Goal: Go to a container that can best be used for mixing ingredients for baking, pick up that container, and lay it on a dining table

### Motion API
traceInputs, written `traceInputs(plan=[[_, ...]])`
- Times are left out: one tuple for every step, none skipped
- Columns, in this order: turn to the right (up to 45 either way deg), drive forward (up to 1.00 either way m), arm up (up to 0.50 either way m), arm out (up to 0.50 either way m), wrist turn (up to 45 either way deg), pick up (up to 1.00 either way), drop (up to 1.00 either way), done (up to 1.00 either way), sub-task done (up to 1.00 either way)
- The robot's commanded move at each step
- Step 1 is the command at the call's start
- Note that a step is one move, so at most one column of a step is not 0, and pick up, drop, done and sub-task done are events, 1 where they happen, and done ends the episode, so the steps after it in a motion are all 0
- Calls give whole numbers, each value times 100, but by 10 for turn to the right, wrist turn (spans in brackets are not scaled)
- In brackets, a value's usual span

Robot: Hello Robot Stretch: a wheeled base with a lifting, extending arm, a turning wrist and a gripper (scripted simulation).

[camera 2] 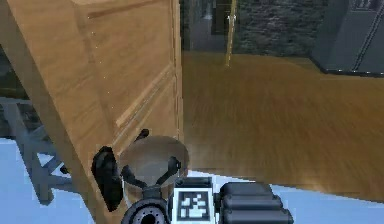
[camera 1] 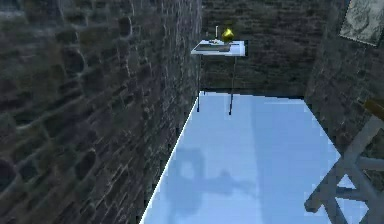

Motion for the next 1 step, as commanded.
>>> traceInputs(plan=[[120,0,0,0,0,0,0,0,0]])
